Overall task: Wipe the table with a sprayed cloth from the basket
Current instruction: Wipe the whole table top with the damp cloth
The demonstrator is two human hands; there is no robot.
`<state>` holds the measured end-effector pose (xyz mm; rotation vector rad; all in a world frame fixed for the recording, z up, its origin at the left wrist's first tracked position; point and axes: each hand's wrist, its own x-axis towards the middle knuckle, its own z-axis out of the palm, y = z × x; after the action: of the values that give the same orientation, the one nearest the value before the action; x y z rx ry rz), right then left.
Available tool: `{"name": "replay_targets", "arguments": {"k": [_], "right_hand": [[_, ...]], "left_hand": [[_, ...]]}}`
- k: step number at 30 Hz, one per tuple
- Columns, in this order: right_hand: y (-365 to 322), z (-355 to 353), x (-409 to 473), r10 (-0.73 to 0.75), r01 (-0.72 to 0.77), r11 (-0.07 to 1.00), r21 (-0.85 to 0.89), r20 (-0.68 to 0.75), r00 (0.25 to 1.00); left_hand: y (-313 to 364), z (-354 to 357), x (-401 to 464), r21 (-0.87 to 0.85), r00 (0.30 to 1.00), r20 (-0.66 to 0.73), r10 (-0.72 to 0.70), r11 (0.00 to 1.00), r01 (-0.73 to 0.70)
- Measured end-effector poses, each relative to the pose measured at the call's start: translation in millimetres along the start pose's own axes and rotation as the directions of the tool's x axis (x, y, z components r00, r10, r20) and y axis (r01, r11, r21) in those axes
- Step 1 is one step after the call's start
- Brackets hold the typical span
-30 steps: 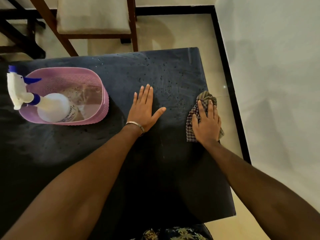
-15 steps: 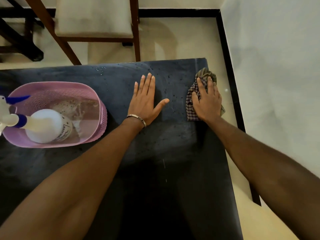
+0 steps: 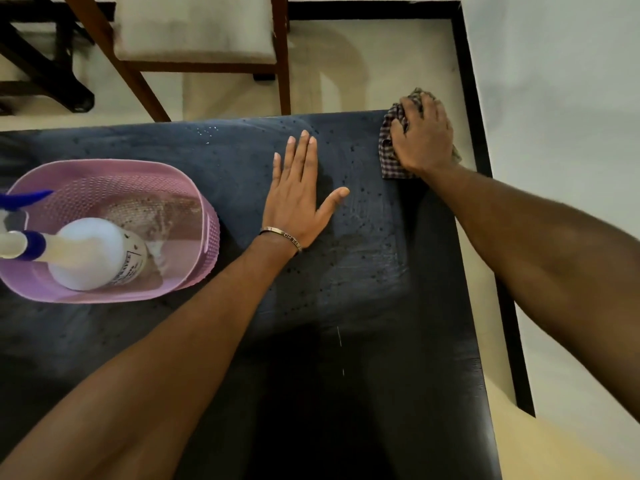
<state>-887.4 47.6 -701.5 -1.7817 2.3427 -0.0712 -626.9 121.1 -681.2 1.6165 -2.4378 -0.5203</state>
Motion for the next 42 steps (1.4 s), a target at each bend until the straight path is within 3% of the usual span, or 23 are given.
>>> {"name": "replay_targets", "arguments": {"k": [5,13,19,22,27,31,35,38,42], "right_hand": [[-24,5,-21,-0.057,0.054,0.997,-0.061,-0.046,0.997],[-139,28,-95,-0.393,0.401,0.913,-0.072,0.104,0.914],[-134,29,-118,-0.515,0.522,0.853,-0.018,0.129,0.847],[-91,22,-118,-0.415,0.415,0.910,0.012,0.078,0.907],[1,9,-116,-0.084,0.084,0.996,-0.006,0.006,0.996],[-10,11,-140,0.072,-0.072,0.997,-0.020,0.002,0.997],[-93,26,-196,-0.153,0.153,0.988,-0.004,0.045,0.987],[-146,37,-245,-0.355,0.359,0.933,-0.008,0.144,0.924],[-133,39,-262,-0.540,0.543,0.839,0.042,0.191,0.820]], "left_hand": [[-9,-7,-10,0.019,0.999,0.000,-0.044,0.999,0.044],[-21,-20,-30,0.035,0.995,-0.016,-0.103,0.994,0.104],[-21,-21,-46,0.079,0.991,0.006,-0.130,0.988,0.129],[-19,-21,-52,0.051,0.994,0.020,-0.106,0.993,0.105],[-15,-22,-62,0.055,0.994,0.032,-0.106,0.993,0.104],[-19,-23,-78,0.081,0.994,0.054,-0.095,0.993,0.090],[-19,-24,-93,0.064,0.993,0.079,-0.088,0.994,0.083],[-16,-25,-100,0.052,0.993,0.087,-0.082,0.996,0.078],[-12,-26,-105,0.063,0.993,0.091,-0.078,0.995,0.072]]}}
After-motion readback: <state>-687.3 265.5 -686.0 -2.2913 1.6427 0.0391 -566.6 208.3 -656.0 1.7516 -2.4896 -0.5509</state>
